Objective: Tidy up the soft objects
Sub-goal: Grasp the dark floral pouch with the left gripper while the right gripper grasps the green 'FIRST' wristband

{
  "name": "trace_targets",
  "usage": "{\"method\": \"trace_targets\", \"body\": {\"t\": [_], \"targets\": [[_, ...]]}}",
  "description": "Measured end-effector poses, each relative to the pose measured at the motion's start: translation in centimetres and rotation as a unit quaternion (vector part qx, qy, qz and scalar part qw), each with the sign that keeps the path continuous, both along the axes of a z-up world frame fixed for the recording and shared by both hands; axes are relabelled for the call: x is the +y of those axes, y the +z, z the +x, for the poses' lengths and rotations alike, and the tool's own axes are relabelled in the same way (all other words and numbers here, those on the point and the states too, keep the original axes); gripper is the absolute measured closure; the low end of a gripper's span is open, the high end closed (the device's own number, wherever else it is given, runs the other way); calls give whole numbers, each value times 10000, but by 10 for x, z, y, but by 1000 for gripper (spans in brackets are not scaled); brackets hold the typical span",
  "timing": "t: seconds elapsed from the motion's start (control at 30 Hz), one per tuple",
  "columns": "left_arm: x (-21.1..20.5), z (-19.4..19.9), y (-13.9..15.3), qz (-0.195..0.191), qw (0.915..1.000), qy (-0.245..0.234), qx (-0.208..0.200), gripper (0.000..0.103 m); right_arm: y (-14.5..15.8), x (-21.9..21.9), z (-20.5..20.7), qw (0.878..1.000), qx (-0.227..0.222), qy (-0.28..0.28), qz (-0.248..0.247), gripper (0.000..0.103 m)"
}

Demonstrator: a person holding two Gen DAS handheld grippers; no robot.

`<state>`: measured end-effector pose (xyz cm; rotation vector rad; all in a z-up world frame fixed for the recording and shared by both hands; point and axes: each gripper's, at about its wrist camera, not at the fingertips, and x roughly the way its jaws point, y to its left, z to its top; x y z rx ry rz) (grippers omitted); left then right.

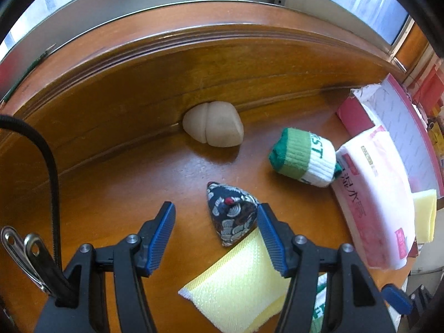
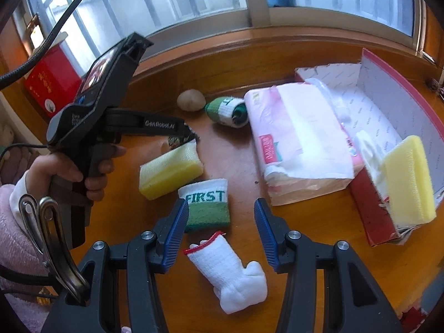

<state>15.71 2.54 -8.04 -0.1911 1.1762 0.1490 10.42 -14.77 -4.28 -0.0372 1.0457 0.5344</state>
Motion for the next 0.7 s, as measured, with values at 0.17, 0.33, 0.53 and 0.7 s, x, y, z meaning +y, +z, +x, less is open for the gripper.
{"method": "trace_targets", "body": {"t": [0.17,0.33,0.53,0.7], "targets": [[5,0,-2,-89,9999,-12,-78,41,-8,9,2,9998,155,95,-75,53],[8,-2,-4,-255,9995,-42,-158,56,-15,18,5,9993,270,185,-174,53],[8,-5,-4,-278,9993,-74,-237,63,-26,34,11,9980,385,292,-403,39],[18,-12,0,-342,9989,82,-302,64,-37,47,13,9960,442,474,-616,33]]}}
